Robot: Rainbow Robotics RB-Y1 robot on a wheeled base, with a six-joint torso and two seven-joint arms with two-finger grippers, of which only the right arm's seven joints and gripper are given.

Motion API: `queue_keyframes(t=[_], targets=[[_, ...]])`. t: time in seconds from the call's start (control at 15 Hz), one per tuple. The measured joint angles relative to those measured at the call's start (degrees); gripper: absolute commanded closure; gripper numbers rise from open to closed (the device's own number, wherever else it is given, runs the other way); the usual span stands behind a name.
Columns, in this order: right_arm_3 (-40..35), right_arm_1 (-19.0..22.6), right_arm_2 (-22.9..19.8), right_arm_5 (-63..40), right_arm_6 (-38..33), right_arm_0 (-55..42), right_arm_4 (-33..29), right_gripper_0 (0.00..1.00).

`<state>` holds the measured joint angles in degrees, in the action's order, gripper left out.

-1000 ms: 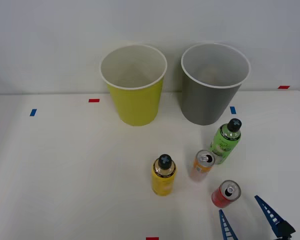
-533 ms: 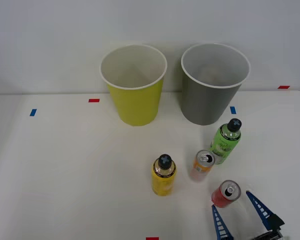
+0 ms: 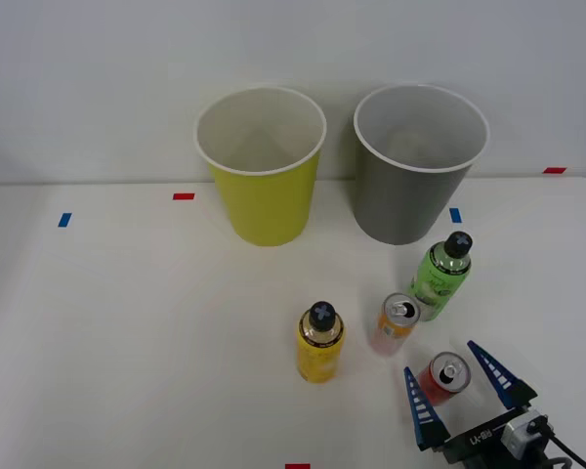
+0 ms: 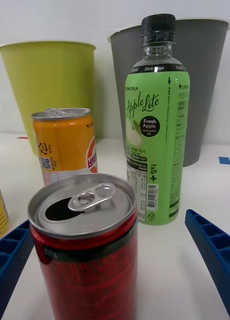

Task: Put cans in the gray bin, plastic bottles in the light green bin

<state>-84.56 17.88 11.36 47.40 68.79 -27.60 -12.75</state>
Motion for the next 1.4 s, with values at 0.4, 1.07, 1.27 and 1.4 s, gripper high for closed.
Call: queue_keyframes(t=[0.4, 1.07, 1.27, 1.4], targets=[[0.00, 2.00, 0.53, -0.10, 0.17, 0.16, -0.06, 0.00], [0.00, 0.74, 1.68, -1.98, 0.58, 1.03, -0.16, 0.00], [-0.01, 0.43, 1.64, -2.32, 0.64, 1.71, -0.16, 0.00], [-0.02, 0.83, 1.63, -2.60, 0.64, 2.18, -0.28, 0.00]])
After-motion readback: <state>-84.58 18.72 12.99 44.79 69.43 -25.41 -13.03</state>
